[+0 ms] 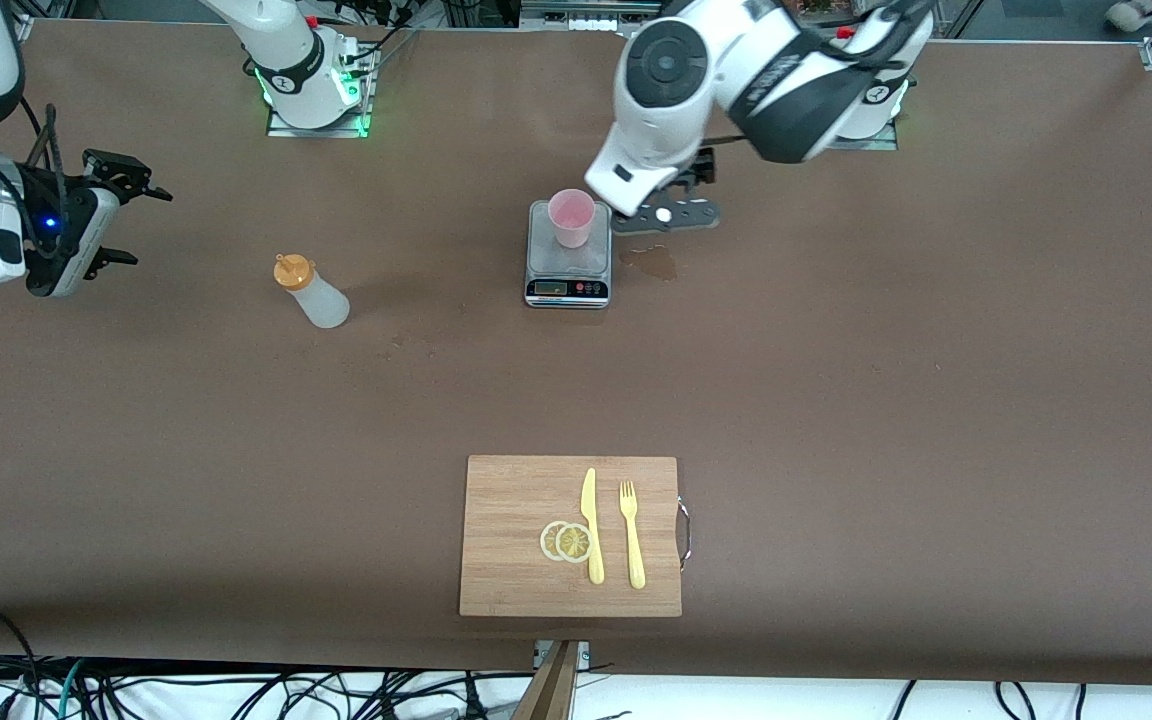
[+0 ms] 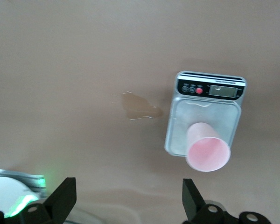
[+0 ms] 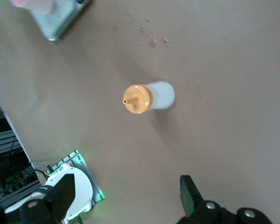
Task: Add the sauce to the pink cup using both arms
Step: 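Release the cup on the scale while the right gripper reaches the bottle, then grasp the white squeeze bottle with the right gripper, then lift the bottle with the right gripper and carry it over the cup, then tilt the bottle nozzle into the pink cup with the right gripper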
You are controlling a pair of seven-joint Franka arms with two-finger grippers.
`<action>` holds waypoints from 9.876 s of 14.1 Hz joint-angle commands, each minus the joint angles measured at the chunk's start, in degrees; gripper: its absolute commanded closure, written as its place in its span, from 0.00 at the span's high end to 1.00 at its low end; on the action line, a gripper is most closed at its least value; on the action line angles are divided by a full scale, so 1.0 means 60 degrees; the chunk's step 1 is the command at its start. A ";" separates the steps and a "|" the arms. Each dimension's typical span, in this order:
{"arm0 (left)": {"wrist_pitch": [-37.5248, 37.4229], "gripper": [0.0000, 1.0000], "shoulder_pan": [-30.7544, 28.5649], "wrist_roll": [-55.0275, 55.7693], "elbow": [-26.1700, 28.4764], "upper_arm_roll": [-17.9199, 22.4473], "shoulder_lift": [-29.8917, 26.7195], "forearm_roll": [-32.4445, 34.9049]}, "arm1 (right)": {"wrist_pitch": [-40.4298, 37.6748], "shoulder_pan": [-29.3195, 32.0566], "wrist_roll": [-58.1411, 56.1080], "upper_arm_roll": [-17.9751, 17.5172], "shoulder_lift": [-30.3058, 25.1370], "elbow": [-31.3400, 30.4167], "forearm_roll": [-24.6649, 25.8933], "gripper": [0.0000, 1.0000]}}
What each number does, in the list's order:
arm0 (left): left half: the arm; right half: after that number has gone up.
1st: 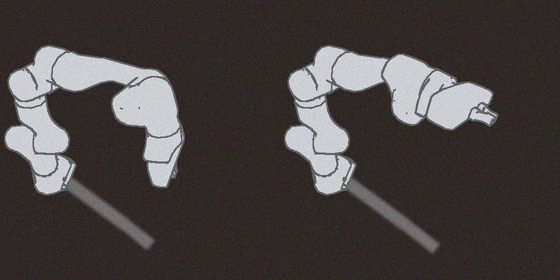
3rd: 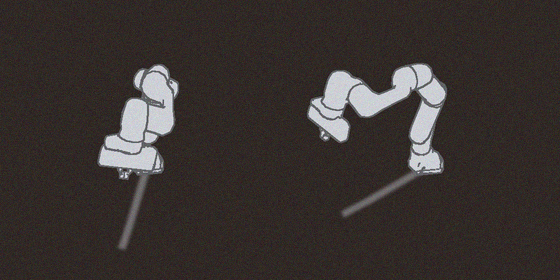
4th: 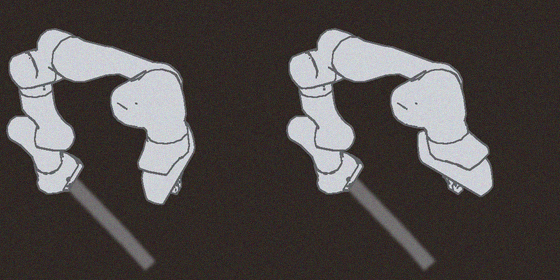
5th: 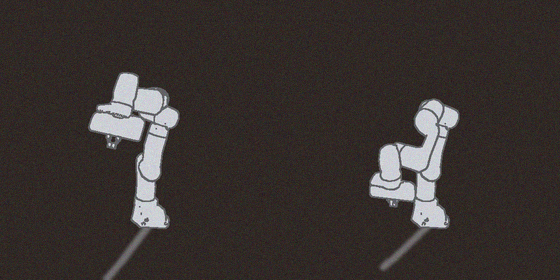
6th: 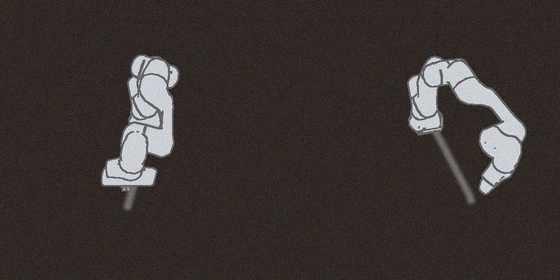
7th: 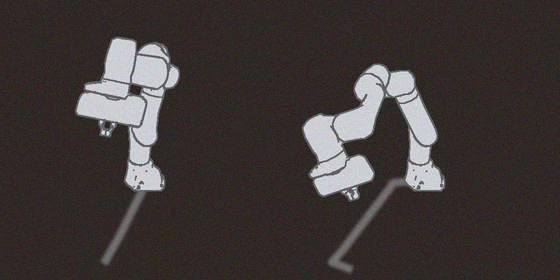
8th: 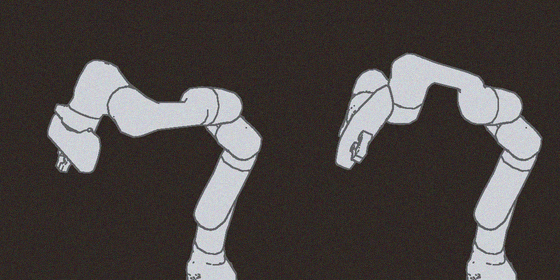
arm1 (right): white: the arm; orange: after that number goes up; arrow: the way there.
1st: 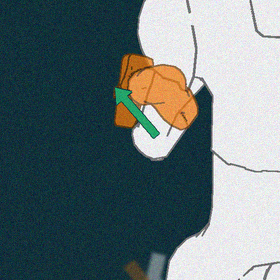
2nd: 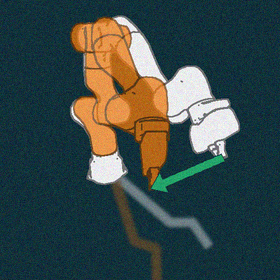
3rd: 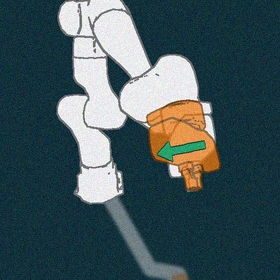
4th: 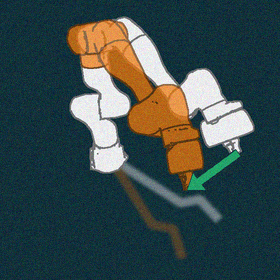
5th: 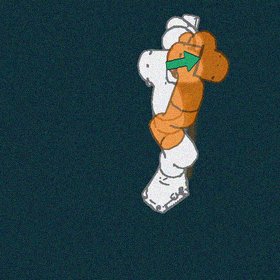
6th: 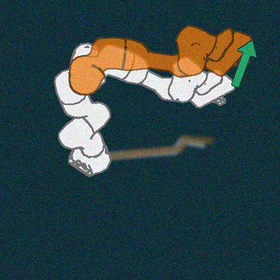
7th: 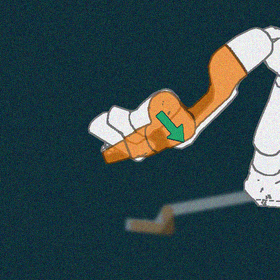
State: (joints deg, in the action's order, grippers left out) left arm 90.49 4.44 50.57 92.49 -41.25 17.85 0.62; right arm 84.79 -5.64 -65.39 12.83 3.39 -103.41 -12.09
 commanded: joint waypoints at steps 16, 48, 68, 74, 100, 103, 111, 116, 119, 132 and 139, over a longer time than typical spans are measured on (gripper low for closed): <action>-0.1872 1.00 -0.0875 -0.8721 -0.1148 0.5010 -0.1890 0.0072 | -0.1562 0.1351 -1.3443 0.1831 0.5293 -0.0241 -0.6319 1.00; -0.0595 1.00 -0.0463 -0.8590 0.0201 0.5908 -0.3384 -0.0075 | -0.3174 0.1190 -1.8647 0.0571 0.7741 -0.0782 -0.8122 1.00; -0.0653 1.00 -0.0360 -0.8560 0.0157 0.5718 -0.3385 -0.0090 | -0.2852 0.0840 -1.6659 0.0497 0.7230 -0.0329 -0.7874 0.18; -0.0668 1.00 -0.0389 -0.8560 0.0157 0.5747 -0.3399 -0.0090 | -0.2472 -0.1034 -1.4565 0.1873 0.6249 -0.0416 -0.7653 0.18; -0.0668 1.00 -0.0433 -0.8604 0.0142 0.5747 -0.3399 -0.0090 | 0.2142 -0.8887 -0.2259 0.3604 0.2717 -0.1398 -0.4593 0.16; -0.0682 1.00 -0.0433 -0.8590 0.0142 0.5732 -0.3399 -0.0090 | 0.2508 -0.9166 -0.1585 0.3166 0.2761 -0.1369 -0.4446 0.16; -0.0668 1.00 -0.0433 -0.8604 0.0142 0.5718 -0.3385 -0.0104 | 0.2671 -0.9577 -0.0029 0.2227 0.2761 -0.1164 -0.3420 0.16; -0.0668 1.00 -0.0433 -0.8604 0.0142 0.5718 -0.3399 -0.0104 | 0.2451 -0.9577 -0.0015 0.2168 0.2731 -0.1193 -0.2952 0.16; -0.0668 1.00 -0.0433 -0.8590 0.0142 0.5718 -0.3399 -0.0104 | 0.2451 -0.9665 0.0320 0.1964 0.2746 -0.1193 -0.2688 0.16; -0.0668 1.00 -0.0419 -0.8604 0.0142 0.5718 -0.3399 -0.0090 | 0.2451 -0.9899 0.1683 0.1494 0.2951 -0.0945 -0.1457 0.16; -0.0668 1.00 -0.0419 -0.8604 0.0142 0.5718 -0.3399 -0.0090 | 0.2422 -1.0016 0.2344 0.1494 0.3288 -0.0519 -0.1062 0.16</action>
State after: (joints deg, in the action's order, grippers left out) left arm 87.48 2.04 -0.52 93.91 -6.89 -1.96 0.63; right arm 100.20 -64.97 -52.92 21.94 22.04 -108.20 -19.80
